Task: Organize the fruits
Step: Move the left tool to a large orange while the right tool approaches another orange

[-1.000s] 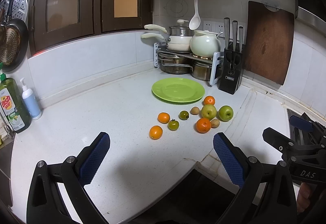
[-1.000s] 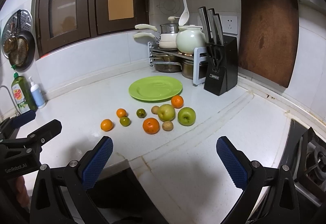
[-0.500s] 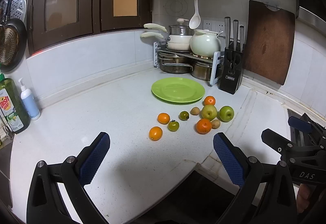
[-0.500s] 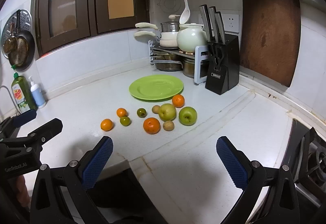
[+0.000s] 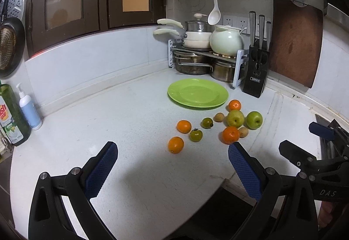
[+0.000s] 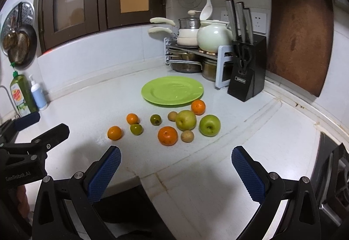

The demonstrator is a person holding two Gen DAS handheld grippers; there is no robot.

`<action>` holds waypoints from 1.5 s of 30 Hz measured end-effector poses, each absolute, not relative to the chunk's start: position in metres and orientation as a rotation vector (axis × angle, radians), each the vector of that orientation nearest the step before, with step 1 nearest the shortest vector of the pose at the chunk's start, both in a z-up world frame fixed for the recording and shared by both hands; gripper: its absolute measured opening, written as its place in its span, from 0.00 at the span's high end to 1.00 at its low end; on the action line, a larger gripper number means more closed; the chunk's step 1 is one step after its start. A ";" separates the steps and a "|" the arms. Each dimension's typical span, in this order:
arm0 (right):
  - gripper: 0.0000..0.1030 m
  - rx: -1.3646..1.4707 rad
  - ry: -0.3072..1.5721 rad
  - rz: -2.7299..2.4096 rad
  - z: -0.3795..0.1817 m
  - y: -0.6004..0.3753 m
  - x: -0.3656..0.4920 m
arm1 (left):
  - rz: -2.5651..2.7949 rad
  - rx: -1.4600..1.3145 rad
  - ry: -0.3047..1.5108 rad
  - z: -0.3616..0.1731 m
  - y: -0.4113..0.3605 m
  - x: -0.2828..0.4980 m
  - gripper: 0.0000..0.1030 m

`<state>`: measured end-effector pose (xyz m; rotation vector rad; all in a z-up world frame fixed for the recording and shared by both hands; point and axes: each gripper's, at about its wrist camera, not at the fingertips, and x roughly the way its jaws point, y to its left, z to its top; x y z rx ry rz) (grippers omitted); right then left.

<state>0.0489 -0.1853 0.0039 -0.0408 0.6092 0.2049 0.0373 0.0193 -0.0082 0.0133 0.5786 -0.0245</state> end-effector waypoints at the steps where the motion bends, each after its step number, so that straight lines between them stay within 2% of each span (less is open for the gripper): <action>1: 0.01 -0.046 0.612 0.208 0.003 -0.183 0.052 | -0.023 0.017 0.581 -0.010 0.021 0.040 0.00; 5: 0.01 -0.059 0.635 0.223 -0.006 -0.173 0.066 | -0.030 0.034 0.605 -0.020 0.025 0.056 0.01; 10: 0.02 -0.065 0.673 0.239 -0.019 -0.162 0.087 | -0.061 0.061 0.642 -0.034 0.031 0.077 0.11; 15: 0.09 -0.082 0.711 0.232 -0.031 -0.149 0.108 | -0.112 0.110 0.670 -0.047 0.032 0.099 0.19; 28: 0.27 -0.044 0.840 0.193 -0.066 -0.135 0.150 | -0.207 0.145 0.781 -0.083 0.031 0.147 0.32; 30: 0.29 -0.046 0.851 0.230 -0.072 -0.137 0.156 | -0.186 0.138 0.794 -0.087 0.029 0.150 0.37; 38: 0.36 -0.047 0.896 0.287 -0.082 -0.144 0.176 | -0.176 0.103 0.831 -0.096 0.024 0.160 0.45; 45: 0.41 -0.047 0.905 0.308 -0.085 -0.145 0.186 | -0.179 0.092 0.858 -0.099 0.026 0.169 0.59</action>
